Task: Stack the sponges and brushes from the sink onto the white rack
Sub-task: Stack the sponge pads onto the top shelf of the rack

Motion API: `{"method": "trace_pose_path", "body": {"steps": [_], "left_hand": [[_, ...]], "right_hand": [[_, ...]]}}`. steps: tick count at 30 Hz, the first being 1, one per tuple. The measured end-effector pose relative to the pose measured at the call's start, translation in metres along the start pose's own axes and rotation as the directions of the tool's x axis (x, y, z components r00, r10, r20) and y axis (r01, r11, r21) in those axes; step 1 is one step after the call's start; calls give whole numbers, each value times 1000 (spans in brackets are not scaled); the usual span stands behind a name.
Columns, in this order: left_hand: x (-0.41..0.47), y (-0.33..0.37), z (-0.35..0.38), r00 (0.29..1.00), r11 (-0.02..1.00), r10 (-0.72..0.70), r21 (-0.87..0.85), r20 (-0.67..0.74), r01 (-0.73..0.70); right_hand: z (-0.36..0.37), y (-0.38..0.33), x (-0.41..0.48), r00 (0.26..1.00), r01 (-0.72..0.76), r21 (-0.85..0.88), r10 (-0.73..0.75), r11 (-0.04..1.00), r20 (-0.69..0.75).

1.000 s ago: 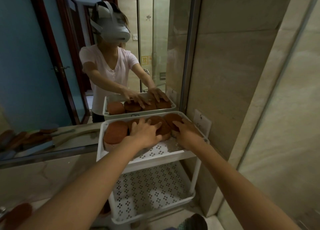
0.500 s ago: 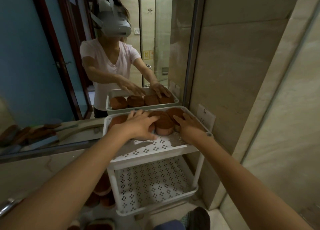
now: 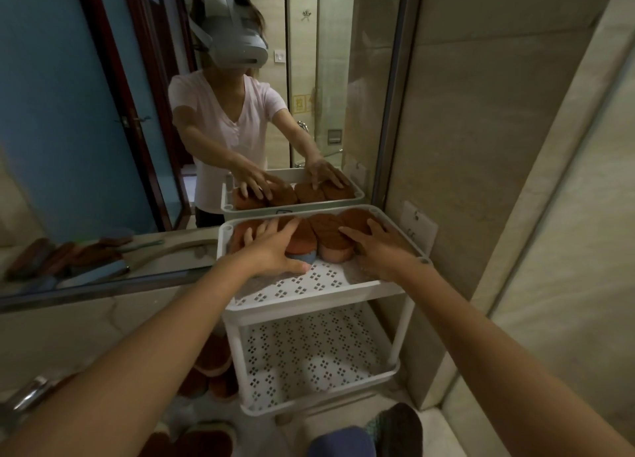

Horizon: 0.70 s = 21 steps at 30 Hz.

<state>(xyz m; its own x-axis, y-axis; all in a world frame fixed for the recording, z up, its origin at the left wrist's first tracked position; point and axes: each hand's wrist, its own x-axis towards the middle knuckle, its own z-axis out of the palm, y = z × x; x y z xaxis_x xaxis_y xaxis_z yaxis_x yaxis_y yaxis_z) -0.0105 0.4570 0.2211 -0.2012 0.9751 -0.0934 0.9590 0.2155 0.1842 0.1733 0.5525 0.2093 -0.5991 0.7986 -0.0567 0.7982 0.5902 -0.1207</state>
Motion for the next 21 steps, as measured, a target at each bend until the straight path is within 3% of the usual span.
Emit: {"method": "trace_pose_path", "body": {"steps": [6, 11, 17, 21], "left_hand": [[-14, -21, -18, 991, 993, 22, 115, 135, -37], [-17, -17, -11, 997, 993, 73, 93, -12, -71], [-9, -17, 2, 999, 990, 24, 142, -25, -20], [-15, -8, 3, 998, 999, -42, 29, -39, 44]], "right_hand": [[3, 1, 0, 999, 5, 20, -4, 1000, -40], [2, -1, -1, 999, 12, 21, -11, 1000, -47], [3, 2, 1, 1000, 13, 24, -12, 1000, -27], [3, 2, 2, 1000, 8, 34, -7, 999, -19]]}}
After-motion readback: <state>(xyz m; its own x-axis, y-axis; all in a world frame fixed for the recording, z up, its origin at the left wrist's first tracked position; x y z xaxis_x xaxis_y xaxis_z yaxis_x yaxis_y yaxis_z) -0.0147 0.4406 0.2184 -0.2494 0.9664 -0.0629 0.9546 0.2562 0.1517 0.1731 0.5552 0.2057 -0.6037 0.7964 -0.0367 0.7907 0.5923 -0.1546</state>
